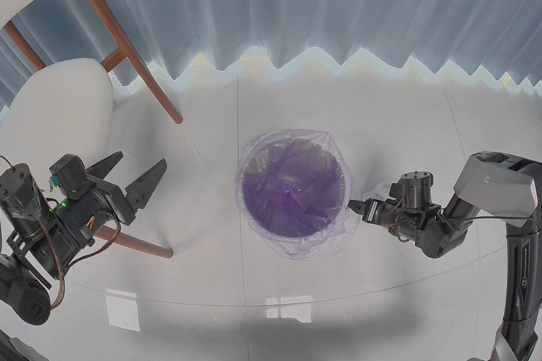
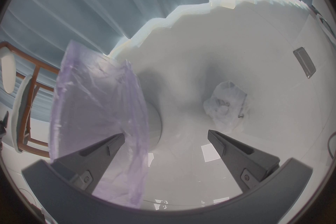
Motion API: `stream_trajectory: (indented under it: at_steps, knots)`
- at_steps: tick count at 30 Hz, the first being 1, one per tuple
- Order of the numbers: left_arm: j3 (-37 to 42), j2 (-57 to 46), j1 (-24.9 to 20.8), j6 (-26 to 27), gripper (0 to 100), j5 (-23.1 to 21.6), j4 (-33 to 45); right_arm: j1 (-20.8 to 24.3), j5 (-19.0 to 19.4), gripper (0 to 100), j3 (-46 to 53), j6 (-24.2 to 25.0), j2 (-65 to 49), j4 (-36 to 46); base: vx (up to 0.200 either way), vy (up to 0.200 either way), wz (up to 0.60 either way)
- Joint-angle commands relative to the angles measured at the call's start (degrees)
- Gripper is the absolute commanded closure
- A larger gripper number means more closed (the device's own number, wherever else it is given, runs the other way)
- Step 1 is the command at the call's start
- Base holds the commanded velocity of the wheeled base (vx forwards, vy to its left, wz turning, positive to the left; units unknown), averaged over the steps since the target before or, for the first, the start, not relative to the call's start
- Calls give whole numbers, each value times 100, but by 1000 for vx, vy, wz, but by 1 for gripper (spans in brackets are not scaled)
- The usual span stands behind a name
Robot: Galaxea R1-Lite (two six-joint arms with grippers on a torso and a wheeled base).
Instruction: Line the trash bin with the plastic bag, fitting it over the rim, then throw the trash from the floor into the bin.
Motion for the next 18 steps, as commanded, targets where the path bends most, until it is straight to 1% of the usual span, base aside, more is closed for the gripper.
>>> stream_trajectory:
  at_steps: [1,8,11,18]
  knots:
    - [152,-472,75,-4,0,0,13,17,3,0,-552,-54,537,291,0,0,0]
    - [460,-753,198,-4,0,9,4,8,3,0,-1159,-256,757,712,0,0,0]
    - [680,-920,383,22,0,-17,4,-19,3,0,-1502,-423,924,923,0,0,0]
    - [873,-1228,409,13,0,0,48,-19,-23,0,-2082,-564,1301,1292,0,0,0]
